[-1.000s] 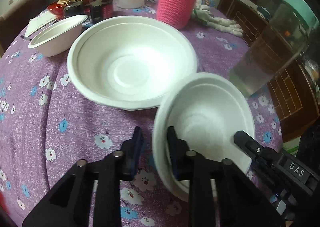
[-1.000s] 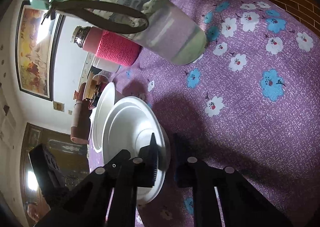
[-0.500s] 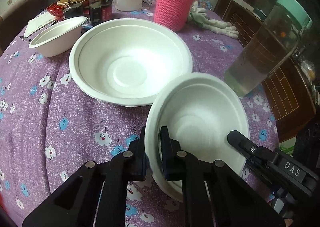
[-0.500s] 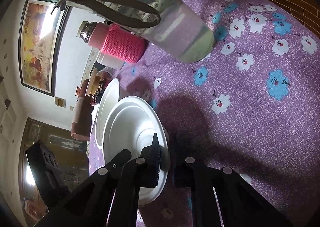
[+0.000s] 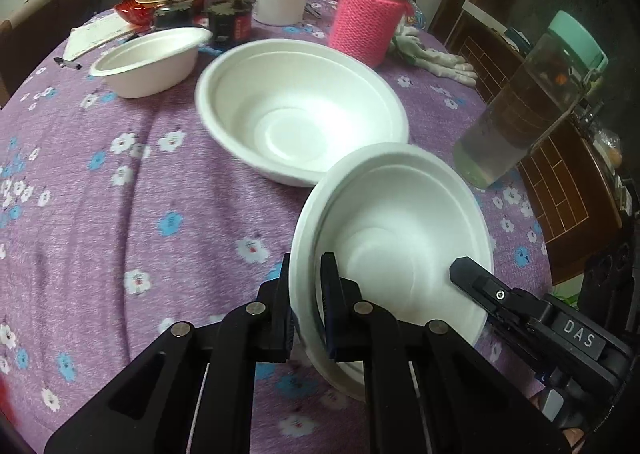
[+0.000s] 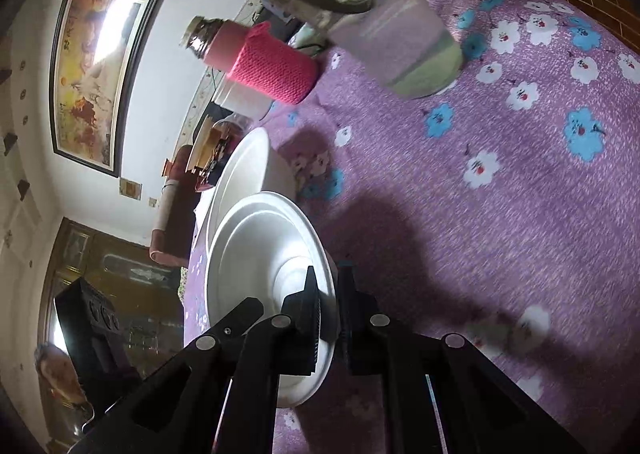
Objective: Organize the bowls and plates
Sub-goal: 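Lift the white bowl and carry it over the red plate stack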
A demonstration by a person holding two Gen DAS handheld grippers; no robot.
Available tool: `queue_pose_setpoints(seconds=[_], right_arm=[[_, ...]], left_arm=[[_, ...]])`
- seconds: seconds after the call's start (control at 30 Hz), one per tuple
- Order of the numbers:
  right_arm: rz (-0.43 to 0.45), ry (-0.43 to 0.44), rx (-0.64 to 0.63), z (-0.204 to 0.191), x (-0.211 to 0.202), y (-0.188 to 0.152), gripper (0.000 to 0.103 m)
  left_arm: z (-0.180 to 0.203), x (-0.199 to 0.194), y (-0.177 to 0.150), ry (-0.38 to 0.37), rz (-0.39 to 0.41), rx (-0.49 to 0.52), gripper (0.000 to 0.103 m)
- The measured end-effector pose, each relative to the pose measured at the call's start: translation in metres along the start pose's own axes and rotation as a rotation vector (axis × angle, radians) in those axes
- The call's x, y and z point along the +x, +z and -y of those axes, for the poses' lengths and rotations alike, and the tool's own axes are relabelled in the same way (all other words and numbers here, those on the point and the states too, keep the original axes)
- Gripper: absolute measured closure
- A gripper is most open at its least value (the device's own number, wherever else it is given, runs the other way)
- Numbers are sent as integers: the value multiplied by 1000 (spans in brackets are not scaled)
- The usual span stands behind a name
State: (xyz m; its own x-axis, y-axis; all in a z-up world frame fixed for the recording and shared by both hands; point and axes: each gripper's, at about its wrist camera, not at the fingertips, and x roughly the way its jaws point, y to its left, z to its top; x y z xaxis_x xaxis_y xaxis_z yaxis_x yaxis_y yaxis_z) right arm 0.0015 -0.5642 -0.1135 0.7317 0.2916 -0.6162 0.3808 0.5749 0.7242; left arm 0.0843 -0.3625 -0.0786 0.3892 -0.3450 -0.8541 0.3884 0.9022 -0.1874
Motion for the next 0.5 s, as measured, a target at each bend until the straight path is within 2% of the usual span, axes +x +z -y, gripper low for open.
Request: queue_pose_setpoints(seconds=[0.27,0.5], right_arm=[[-15,-7,-94,-43,2,-39,94],[-86,39,-184,-98,23,-80,94]], left_arm=[[-48,-39,-14,18,65,-43,94],[-106,-89,-36,104,157,-69,94]])
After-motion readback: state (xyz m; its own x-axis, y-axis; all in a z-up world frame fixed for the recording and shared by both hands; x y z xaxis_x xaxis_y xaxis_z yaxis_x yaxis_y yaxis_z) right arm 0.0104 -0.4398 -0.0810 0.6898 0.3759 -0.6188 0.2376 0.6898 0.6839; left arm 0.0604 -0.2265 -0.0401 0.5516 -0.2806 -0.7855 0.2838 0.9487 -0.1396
